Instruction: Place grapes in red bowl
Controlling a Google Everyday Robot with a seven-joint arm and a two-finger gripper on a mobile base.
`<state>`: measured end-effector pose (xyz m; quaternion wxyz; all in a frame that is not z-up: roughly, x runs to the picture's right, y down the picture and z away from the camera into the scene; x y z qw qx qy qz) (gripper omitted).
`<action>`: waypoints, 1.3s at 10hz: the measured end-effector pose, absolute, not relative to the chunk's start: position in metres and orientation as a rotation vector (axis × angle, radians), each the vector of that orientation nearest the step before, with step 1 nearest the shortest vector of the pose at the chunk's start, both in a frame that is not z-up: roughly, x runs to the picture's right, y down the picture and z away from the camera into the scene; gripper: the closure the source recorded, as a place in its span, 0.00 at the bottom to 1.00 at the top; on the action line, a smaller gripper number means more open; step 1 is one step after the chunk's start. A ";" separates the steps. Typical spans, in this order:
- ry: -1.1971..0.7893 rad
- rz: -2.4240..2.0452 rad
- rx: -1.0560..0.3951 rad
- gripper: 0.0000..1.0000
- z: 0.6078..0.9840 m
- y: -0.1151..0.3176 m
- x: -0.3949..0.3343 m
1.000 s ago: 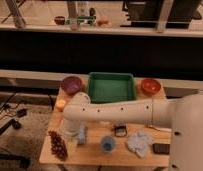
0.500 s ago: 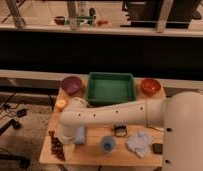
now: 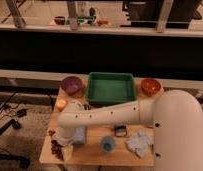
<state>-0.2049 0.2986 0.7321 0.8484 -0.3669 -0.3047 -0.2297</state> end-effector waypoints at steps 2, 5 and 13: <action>-0.660 -0.470 -0.763 0.49 0.734 0.297 -0.201; -0.675 -0.474 -0.756 0.80 0.732 0.299 -0.195; -0.699 -0.465 -0.682 0.82 0.705 0.276 -0.185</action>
